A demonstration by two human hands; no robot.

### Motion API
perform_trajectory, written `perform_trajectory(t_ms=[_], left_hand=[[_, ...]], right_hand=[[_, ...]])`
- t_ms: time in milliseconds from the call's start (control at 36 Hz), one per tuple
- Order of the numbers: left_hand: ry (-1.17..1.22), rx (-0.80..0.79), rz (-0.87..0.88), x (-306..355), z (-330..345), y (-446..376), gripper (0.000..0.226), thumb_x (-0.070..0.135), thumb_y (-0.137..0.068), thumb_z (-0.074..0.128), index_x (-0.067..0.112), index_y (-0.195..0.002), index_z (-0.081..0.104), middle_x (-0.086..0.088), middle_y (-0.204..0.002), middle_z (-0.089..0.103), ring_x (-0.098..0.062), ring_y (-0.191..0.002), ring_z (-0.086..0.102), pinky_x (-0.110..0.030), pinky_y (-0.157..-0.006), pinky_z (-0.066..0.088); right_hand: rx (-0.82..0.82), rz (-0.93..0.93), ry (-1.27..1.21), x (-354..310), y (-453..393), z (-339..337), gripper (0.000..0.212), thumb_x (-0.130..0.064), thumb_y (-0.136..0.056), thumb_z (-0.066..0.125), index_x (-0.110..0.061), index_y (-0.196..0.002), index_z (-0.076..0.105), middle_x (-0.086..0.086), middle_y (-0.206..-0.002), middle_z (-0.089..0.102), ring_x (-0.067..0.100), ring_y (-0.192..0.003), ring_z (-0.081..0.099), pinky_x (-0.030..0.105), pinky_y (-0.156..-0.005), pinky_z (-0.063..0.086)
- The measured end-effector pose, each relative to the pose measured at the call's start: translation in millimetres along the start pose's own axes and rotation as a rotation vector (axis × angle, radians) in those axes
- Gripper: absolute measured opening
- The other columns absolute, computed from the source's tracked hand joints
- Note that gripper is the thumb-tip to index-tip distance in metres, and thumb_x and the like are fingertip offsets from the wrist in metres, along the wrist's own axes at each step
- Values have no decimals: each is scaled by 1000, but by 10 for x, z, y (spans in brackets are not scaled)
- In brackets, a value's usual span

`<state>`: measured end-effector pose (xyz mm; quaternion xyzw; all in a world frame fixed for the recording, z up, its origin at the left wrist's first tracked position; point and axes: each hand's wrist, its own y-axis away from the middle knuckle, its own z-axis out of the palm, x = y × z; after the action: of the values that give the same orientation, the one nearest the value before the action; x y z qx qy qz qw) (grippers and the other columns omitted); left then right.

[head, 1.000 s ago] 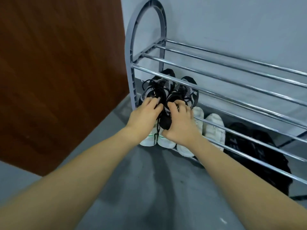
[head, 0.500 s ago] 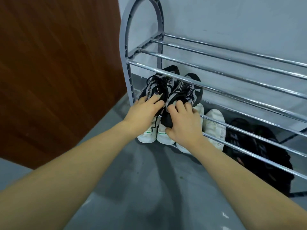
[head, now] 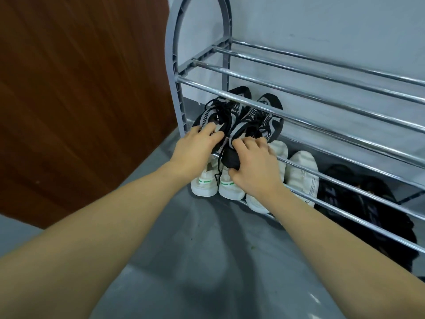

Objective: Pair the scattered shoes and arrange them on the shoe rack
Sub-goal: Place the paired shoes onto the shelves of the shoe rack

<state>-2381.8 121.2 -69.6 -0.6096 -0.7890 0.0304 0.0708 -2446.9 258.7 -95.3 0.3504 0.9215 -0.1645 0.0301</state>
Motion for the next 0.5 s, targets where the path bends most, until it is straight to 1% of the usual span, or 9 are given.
perform_trajectory(t_ms=[56, 111, 222, 278, 361, 444, 500], left_hand=[[-16, 1, -17, 1, 0, 30, 62, -5, -85, 51, 21, -140, 36, -2, -137, 34, -30, -124, 37, -32, -66, 37], [-23, 15, -36, 31, 6, 55, 61, -4, -86, 50, 21, -140, 36, -1, -137, 34, -30, -124, 37, -31, -65, 37], [-17, 47, -75, 83, 48, 66, 60, -9, -84, 47, 19, -137, 39, -2, -134, 36, -30, -125, 35, -30, -67, 36], [-14, 52, -76, 91, 60, 60, 59, -9, -85, 46, 19, -137, 40, -2, -134, 36, -30, -125, 34, -31, -69, 36], [10, 57, -71, 57, 61, 66, 57, -7, -86, 47, 19, -136, 41, -1, -134, 37, -28, -126, 34, -32, -71, 39], [39, 63, -65, 39, 48, 67, 54, -7, -87, 47, 18, -135, 44, -2, -133, 40, -28, -126, 34, -34, -72, 44], [35, 63, -65, 61, 43, 52, 51, -6, -88, 47, 16, -133, 46, -3, -132, 40, -29, -125, 35, -35, -74, 43]], right_hand=[[70, -22, 37, -13, 19, 39, 48, -21, -58, 76, -8, -101, 61, 11, -98, 65, 41, -98, 56, 49, -75, 49], [124, -26, 48, -23, 31, 58, 48, -21, -51, 79, -7, -94, 63, 11, -88, 66, 41, -89, 59, 48, -66, 52], [144, -14, -9, -31, 21, 58, 50, -20, -51, 81, -9, -97, 63, 8, -89, 67, 41, -88, 59, 50, -62, 54], [139, -4, -44, -51, 10, 58, 49, -20, -56, 81, -11, -100, 62, 7, -94, 67, 40, -93, 57, 52, -65, 54], [114, 31, -74, -101, -6, 88, 47, -23, -65, 77, -11, -107, 61, 7, -102, 66, 39, -104, 54, 54, -77, 52], [103, 48, -72, -118, -27, 119, 47, -22, -67, 75, -11, -111, 60, 8, -107, 65, 39, -109, 52, 56, -87, 47], [93, 54, -65, -113, -44, 140, 49, -23, -69, 74, -12, -114, 59, 8, -110, 64, 38, -113, 50, 57, -91, 45]])
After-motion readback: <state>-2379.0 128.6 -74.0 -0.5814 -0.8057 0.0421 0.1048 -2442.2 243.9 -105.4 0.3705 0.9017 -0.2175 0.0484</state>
